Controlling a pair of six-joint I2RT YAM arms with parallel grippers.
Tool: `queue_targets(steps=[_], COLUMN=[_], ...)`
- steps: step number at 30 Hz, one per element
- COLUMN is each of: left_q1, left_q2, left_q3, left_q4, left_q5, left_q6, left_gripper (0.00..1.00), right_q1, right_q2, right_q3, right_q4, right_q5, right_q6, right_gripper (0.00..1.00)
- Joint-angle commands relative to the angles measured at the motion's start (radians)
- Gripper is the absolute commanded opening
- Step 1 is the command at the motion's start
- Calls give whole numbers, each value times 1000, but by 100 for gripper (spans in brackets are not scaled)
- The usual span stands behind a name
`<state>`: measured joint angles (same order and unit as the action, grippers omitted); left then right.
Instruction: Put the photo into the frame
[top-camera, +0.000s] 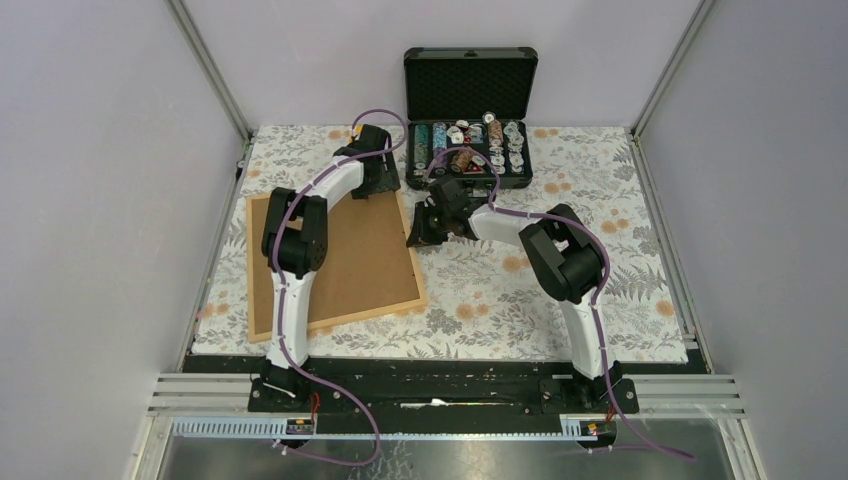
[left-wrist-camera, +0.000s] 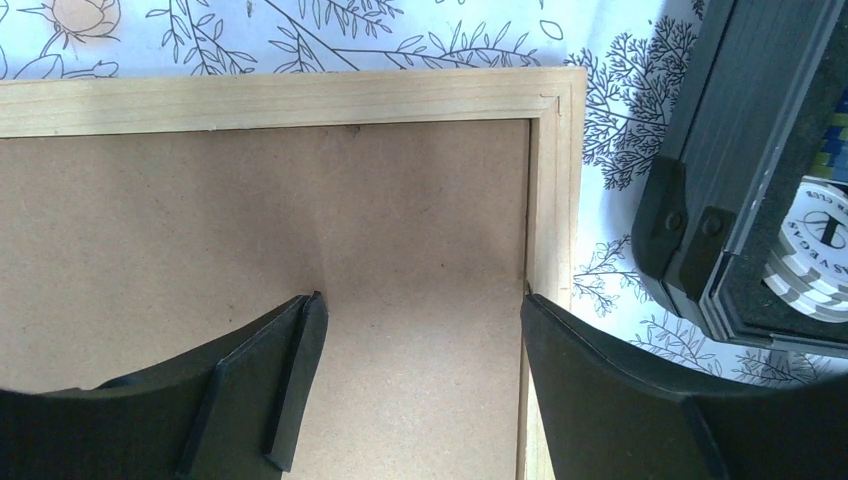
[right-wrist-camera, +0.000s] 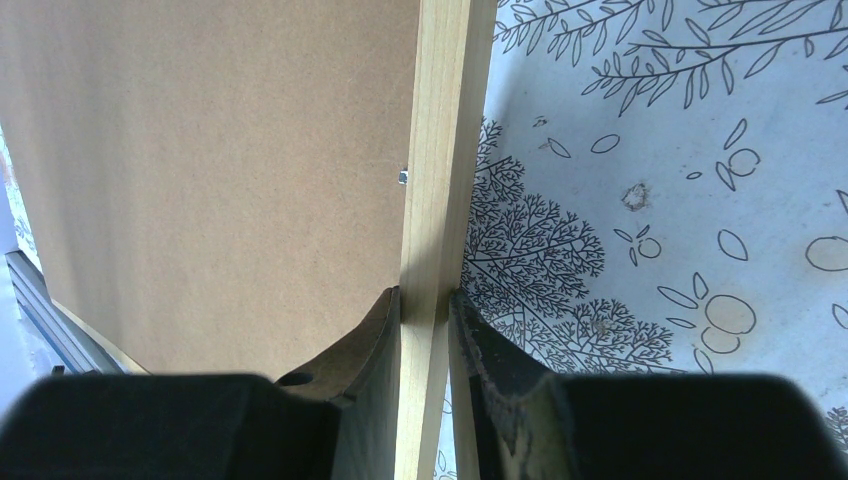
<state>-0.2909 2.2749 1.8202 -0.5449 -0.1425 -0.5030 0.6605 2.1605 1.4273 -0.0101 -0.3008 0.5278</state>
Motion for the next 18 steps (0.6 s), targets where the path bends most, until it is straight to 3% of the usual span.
queue_targets(steps=[1,18], left_q1=[-13,-44], left_q2=[115,204], left_q3=[-14,92], left_q4=[-118,-226], left_q5=[7,-86], left_q6=[1,30], left_gripper=[80,81], right_q1=[6,6], right_q2=[57,57], right_q3=[-28,-28], right_q4=[-108,-108], right_q5=[11,8], right_q6=[-39,-40], right_gripper=[1,1])
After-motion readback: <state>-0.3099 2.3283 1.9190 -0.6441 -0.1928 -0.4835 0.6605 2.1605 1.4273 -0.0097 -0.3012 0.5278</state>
